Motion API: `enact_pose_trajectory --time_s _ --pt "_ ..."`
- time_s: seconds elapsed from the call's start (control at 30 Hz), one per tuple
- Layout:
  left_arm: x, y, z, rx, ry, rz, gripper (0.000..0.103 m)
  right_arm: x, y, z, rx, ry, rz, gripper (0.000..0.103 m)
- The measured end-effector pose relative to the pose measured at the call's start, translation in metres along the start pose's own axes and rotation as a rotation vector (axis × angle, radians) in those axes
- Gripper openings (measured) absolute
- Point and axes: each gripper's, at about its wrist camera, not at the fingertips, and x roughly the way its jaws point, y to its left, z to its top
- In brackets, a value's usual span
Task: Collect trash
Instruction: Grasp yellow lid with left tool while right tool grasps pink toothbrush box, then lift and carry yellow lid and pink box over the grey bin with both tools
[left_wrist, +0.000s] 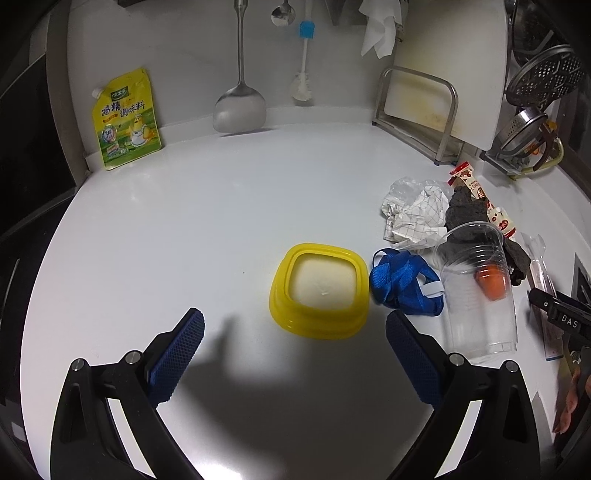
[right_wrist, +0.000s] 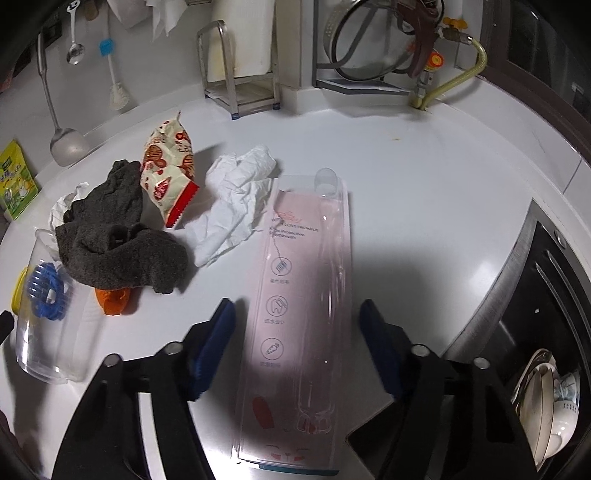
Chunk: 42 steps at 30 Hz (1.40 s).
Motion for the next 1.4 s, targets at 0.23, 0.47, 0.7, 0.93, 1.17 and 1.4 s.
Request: enact_pose_trajectory --time_s 0.23,0.47,0.7,0.93,1.17,1.4 --pt "0.014 -0.002 0.002 0.006 0.056 -0.025 0.097 -0.003 -0.004 -0.001 0.017 -0.020 0.048 0.053" --pt "0.029 -0.003 0.004 0.001 0.098 0.001 0.097 -0.010 -0.010 -0.001 0.045 -0.043 0.095 0.052" --pt "0.042 -0.007 0.010 0.028 0.128 0.044 0.097 -0.016 -0.012 -0.001 0.052 -0.060 0.119 0.052" --pt "0.039 -0.009 0.014 0.033 0.096 0.024 0.067 -0.018 -0.014 -0.004 0.057 -0.067 0.133 0.052" --pt "0.023 -0.002 0.011 0.008 0.036 -0.002 0.066 -0.024 -0.015 -0.009 0.057 -0.083 0.133 0.052" --pt "-0.012 0.003 0.000 0.008 -0.011 -0.012 0.066 -0.036 -0.017 -0.020 0.069 -0.096 0.145 0.053"
